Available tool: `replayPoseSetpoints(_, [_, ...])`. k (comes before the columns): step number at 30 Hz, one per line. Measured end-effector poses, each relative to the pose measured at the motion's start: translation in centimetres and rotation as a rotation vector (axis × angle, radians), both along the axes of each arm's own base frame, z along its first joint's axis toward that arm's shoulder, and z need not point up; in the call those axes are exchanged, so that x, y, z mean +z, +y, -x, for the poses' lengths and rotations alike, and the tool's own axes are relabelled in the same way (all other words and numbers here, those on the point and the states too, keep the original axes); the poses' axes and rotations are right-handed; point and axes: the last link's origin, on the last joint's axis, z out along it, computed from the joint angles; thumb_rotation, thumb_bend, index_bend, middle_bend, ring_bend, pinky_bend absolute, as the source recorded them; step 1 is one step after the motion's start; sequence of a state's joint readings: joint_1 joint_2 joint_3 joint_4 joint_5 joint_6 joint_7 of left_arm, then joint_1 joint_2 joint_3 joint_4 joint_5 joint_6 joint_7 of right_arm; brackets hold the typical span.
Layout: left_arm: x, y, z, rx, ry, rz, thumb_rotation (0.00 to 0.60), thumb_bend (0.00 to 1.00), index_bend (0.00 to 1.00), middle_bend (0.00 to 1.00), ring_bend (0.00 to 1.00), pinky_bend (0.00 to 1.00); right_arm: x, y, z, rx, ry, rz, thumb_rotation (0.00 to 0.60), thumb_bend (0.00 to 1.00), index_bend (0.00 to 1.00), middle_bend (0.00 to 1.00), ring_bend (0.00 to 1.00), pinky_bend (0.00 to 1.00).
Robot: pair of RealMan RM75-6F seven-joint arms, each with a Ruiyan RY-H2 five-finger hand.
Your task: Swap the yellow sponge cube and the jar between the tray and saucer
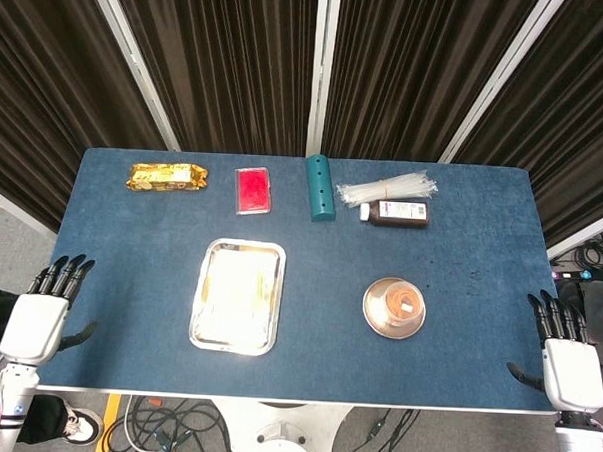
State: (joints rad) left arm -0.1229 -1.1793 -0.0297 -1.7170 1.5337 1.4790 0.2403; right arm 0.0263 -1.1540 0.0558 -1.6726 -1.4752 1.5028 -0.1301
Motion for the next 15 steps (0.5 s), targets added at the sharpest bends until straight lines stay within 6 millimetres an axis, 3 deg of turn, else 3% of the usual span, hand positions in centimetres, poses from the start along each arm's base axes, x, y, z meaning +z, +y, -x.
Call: replayPoseSetpoints(15, [-0.2, 0.9, -1.4, -0.036, -0.047, 0.027, 0.600, 0.14, 0.09, 0.06, 0.00, 0.15, 0.1, -0.3, -0.2, 0.000, -0.005, -0.002, 0.600, 0.00, 0.00, 0.00, 0.00, 0.00])
